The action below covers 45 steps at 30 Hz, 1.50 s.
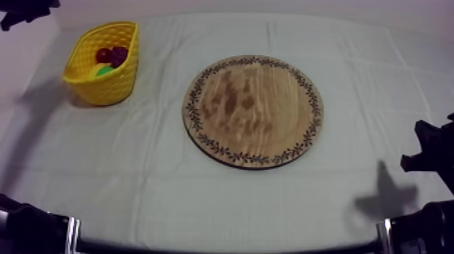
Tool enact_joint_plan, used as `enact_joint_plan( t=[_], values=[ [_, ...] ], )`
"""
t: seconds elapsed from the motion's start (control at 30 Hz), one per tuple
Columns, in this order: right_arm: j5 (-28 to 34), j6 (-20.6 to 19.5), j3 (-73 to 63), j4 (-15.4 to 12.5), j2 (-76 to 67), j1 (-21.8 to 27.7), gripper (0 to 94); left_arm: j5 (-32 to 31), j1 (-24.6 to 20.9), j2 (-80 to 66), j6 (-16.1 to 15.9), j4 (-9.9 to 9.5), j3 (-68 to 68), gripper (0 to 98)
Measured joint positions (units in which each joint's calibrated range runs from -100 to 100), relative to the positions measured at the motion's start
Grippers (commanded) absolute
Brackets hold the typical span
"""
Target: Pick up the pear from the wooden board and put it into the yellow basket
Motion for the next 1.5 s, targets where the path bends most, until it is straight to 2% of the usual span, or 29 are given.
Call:
enact_joint_plan(
  t=[0.07, 0.17, 0.63, 0.77, 1.03, 1.1, 1.27, 1.4, 1.5],
  values=[
    [0.0, 0.0, 0.0, 0.0, 0.0, 0.0, 0.3, -2.0, -0.5, -3.9, 0.2, 0.0, 2.5, 7.1],
    [0.0, 0.0, 0.0, 0.0, 0.0, 0.0, 0.3, -5.7, -1.4, -10.2, 0.2, 0.11, 6.9, 2.5],
    [0.0, 0.0, 0.0, 0.0, 0.0, 0.0, 0.3, -24.5, -4.8, -41.1, -2.6, -0.14, 36.6, 0.1],
    [0.0, 0.0, 0.0, 0.0, 0.0, 0.0, 0.3, -27.6, -5.5, -50.8, -2.6, -0.24, 46.3, 0.1],
    [0.0, 0.0, 0.0, 0.0, 0.0, 0.0, 0.3, -29.5, -4.4, -67.6, -2.6, -0.98, 64.1, 0.1],
    [0.0, 0.0, 0.0, 0.0, 0.0, 0.0, 0.3, -29.2, -4.1, -70.8, -3.5, -0.18, 67.4, 0.0],
    [0.0, 0.0, 0.0, 0.0, 0.0, 0.0, 0.3, -26.3, -2.9, -77.8, -8.3, 5.25, 72.7, 0.0],
    [0.0, 0.0, 0.0, 0.0, 0.0, 0.0, 0.3, -22.8, -2.3, -82.2, -11.9, 8.01, 73.0, 0.0],
    [0.0, 0.0, 0.0, 0.0, 0.0, 0.0, 0.3, -21.1, -2.3, -83.9, -14.3, 9.12, 73.0, 0.0]
  ],
)
